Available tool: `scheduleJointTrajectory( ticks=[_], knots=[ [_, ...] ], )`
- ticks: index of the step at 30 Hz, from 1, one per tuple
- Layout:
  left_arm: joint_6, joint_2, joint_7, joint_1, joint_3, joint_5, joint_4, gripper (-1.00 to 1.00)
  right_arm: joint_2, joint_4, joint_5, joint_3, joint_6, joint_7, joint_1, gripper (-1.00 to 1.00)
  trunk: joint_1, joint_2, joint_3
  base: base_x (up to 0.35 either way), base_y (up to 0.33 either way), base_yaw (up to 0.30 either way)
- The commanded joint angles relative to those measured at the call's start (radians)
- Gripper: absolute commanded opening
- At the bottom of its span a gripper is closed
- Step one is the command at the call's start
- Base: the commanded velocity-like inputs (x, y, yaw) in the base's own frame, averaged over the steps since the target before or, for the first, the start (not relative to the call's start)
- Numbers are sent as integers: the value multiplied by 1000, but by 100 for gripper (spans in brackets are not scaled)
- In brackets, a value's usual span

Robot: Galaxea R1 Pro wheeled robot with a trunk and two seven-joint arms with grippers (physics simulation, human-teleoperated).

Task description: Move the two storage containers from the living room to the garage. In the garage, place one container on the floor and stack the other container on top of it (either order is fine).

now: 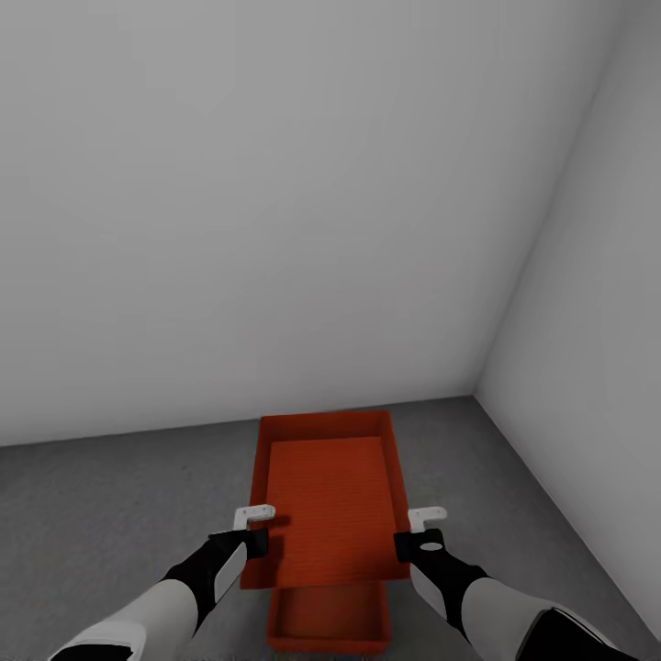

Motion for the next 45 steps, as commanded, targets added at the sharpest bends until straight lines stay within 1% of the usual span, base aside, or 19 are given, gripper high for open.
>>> scheduleJointTrajectory(
  ticks=[1,12,18,33,40,45],
  knots=[
    [6,1,14,-1,2,8,-7,-100,-7,21,-20,-28,2,-13,-1,-100,1,-2,-4,0,0,0],
    [6,1,14,-1,2,8,-8,-100,-7,21,-20,-29,1,-13,-1,-100,1,-2,-21,0,0,0],
    [6,1,14,-1,2,8,-8,-100,-7,21,-21,-28,0,-12,-1,-100,1,-2,-24,0,0,-16],
    [6,1,14,-1,2,8,-8,-100,-7,21,-21,-29,2,-12,-1,-100,1,-2,-24,0,0,-262],
    [6,1,14,-1,2,8,-8,-100,-7,21,-21,-29,2,-12,-1,-100,1,-2,-24,5,10,-40],
    [6,1,14,-1,3,8,-8,-100,-7,21,-21,-29,2,-12,-1,-100,1,-2,-24,71,236,-2]
  ],
)
